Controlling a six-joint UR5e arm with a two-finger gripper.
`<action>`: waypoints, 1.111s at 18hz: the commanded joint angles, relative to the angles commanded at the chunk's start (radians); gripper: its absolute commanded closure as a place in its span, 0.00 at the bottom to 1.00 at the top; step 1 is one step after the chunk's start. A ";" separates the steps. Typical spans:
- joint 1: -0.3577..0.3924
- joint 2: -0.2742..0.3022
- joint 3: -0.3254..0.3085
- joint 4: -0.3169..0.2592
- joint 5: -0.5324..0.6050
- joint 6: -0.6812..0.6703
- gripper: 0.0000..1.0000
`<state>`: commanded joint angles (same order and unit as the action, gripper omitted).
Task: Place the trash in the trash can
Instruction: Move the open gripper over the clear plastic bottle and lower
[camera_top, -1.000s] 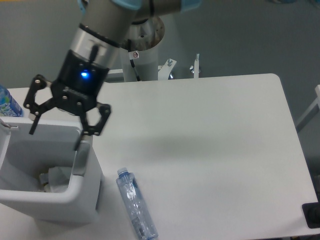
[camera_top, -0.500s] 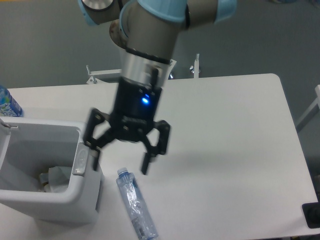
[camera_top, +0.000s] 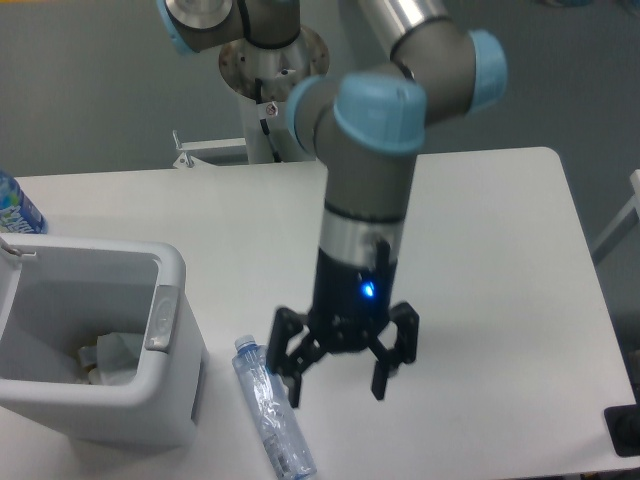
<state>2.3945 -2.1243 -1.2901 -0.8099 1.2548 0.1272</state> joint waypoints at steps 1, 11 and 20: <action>0.000 -0.023 0.006 0.000 0.000 0.002 0.00; -0.040 -0.177 0.057 0.003 0.020 -0.009 0.00; -0.098 -0.216 0.063 0.005 0.072 -0.038 0.00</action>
<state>2.2964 -2.3408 -1.2272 -0.8054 1.3269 0.0890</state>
